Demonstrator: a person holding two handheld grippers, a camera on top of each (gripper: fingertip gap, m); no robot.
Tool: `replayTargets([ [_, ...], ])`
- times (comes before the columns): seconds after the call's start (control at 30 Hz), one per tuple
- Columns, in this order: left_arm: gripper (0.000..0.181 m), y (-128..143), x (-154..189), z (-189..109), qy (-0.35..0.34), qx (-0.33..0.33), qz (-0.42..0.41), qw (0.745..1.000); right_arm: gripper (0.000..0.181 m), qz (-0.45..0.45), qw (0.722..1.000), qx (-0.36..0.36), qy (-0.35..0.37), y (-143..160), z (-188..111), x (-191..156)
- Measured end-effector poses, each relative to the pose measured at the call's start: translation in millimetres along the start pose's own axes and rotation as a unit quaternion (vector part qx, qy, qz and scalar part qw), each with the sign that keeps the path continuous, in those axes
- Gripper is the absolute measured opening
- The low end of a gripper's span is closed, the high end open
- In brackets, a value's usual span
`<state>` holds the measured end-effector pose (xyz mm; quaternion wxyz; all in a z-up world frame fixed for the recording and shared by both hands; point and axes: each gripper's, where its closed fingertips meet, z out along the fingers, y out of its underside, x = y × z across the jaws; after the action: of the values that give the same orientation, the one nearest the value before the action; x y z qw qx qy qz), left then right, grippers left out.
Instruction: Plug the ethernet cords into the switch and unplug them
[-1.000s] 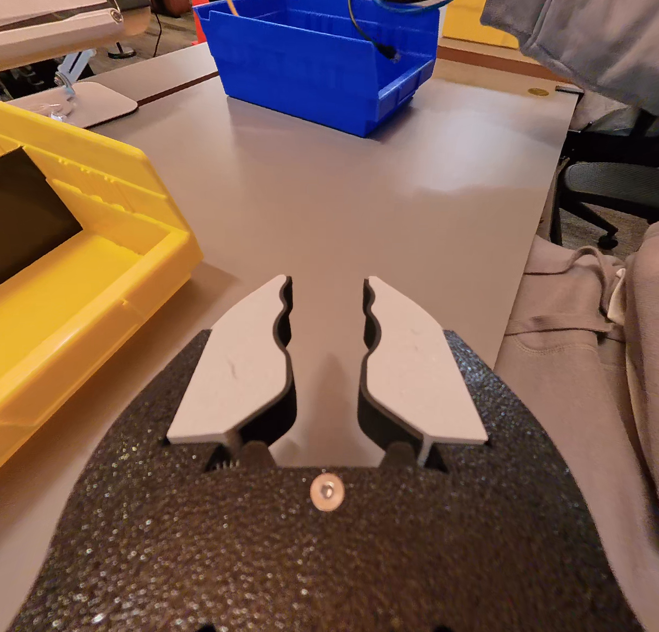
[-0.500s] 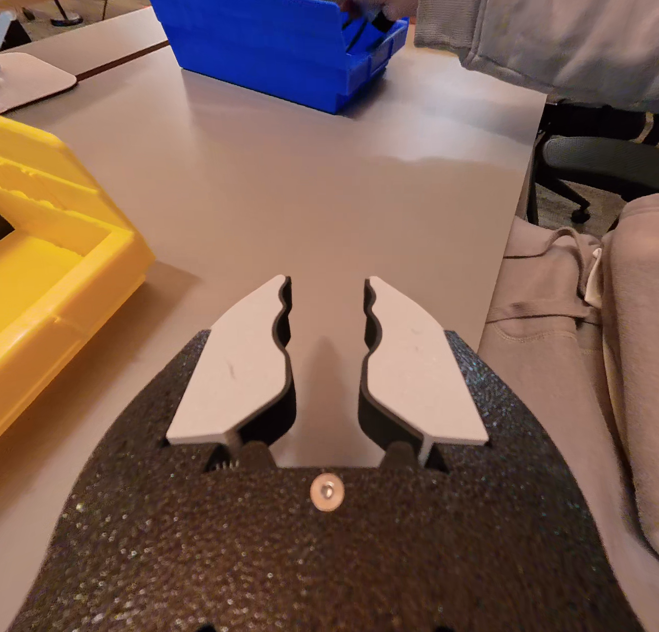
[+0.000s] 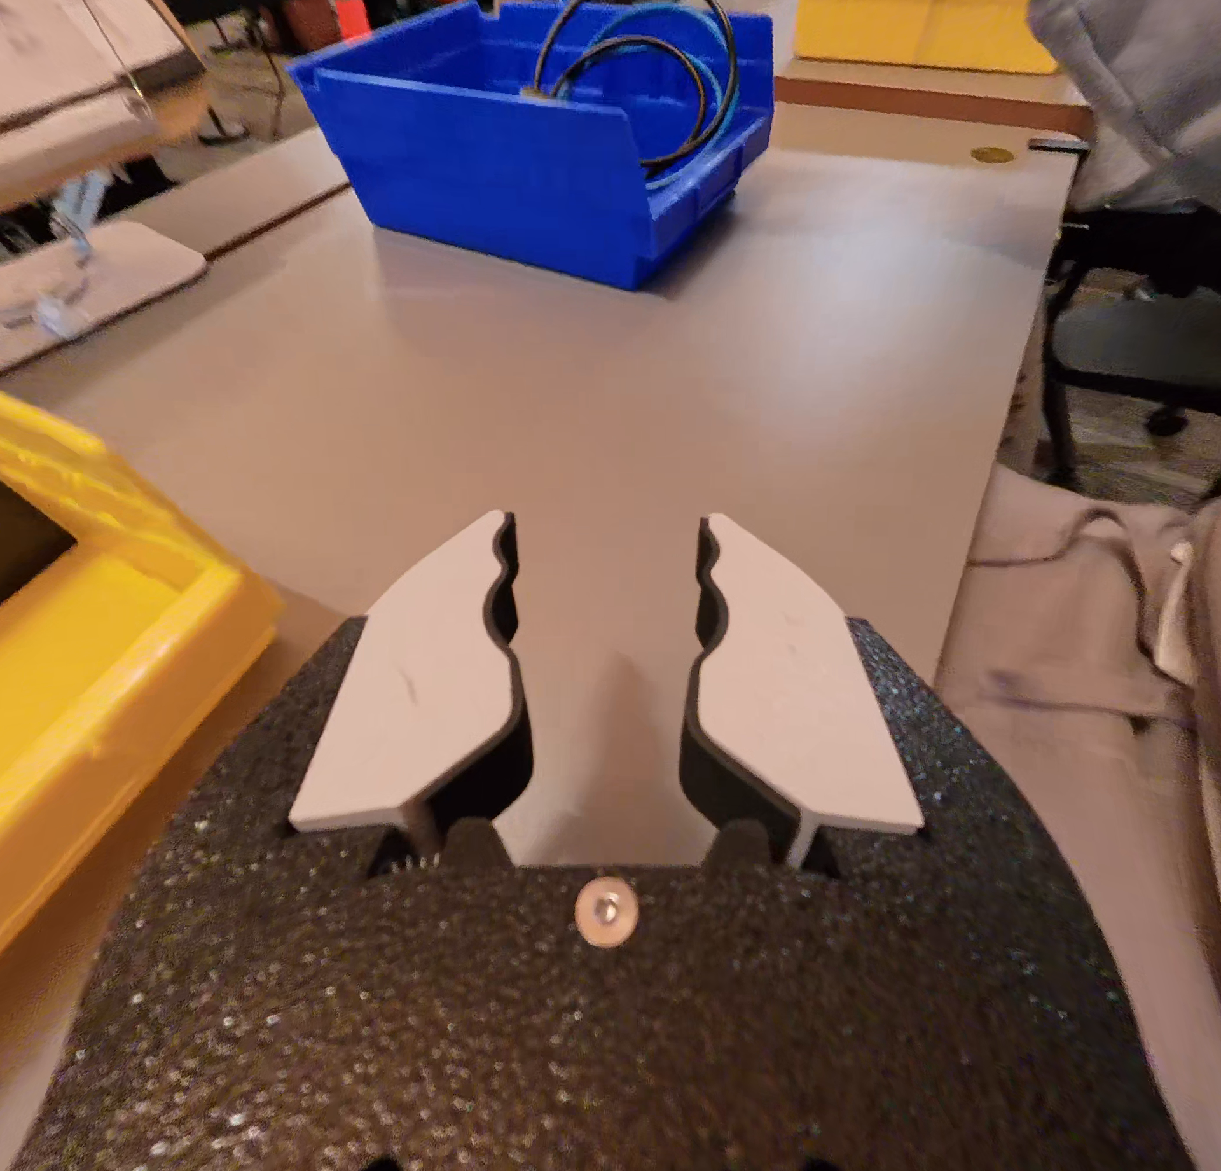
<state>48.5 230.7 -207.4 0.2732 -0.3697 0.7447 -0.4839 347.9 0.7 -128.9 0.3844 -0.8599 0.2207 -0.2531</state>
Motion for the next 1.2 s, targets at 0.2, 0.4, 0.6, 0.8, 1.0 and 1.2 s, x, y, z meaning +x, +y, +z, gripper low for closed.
replayTargets([
  [0.2,0.072,-70,-1,70,-0.039,0.048,-0.056,0.997,0.071,0.075,0.989,0.109,0.074,34,-56,-3],
  [0.4,0.095,-132,6,186,-0.072,0.015,-0.128,0.989,0.084,0.113,0.968,0.151,0.163,50,-86,22],
  [0.6,0.084,-117,-27,275,-0.202,-0.111,-0.091,0.969,0.081,0.11,0.969,0.186,0.123,50,-89,17],
  [0.8,0.015,-92,-72,276,-0.237,-0.121,-0.09,0.96,0.075,0.129,0.964,0.224,0.069,39,-93,2],
  [1.0,0.007,-54,-74,186,-0.162,-0.119,-0.058,0.978,0.071,0.075,0.971,0.222,0.043,29,-106,-17],
  [1.2,0.006,12,-48,22,-0.093,-0.13,-0.068,0.985,0.075,0.084,0.968,0.234,0.014,3,-90,-52],
])
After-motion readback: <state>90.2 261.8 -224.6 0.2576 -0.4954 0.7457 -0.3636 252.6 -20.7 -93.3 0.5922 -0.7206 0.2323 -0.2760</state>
